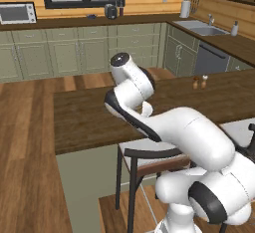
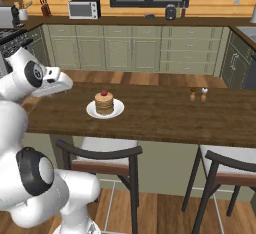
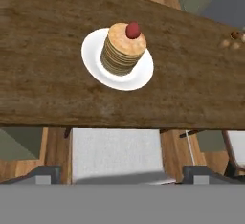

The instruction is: Take the strawberry from the fridge and place it on top of the pancake, located on the dining counter.

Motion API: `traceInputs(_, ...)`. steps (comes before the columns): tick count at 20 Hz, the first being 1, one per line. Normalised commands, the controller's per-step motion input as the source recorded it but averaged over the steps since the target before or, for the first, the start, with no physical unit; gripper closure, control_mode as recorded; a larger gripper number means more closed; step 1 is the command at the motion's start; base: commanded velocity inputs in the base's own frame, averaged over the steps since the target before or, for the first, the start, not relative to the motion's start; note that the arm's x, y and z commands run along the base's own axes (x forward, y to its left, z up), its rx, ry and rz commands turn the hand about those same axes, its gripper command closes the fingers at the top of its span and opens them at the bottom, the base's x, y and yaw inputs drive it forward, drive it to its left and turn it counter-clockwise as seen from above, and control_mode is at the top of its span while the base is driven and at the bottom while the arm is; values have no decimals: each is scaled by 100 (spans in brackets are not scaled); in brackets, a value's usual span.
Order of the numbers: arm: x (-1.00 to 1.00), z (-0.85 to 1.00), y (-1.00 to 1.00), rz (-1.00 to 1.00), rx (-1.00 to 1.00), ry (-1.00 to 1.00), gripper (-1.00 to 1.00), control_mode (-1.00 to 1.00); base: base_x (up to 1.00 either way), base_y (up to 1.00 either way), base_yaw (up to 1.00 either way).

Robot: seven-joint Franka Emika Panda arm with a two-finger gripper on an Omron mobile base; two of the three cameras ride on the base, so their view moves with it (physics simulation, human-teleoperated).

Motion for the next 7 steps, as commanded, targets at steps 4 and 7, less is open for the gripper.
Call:
traceInputs(4, -100, 15, 28, 0, -14, 0, -100, -100, 0, 0, 0)
traceInputs(7, -99, -1, 12, 0, -14, 2, -100, -100, 0, 0, 0)
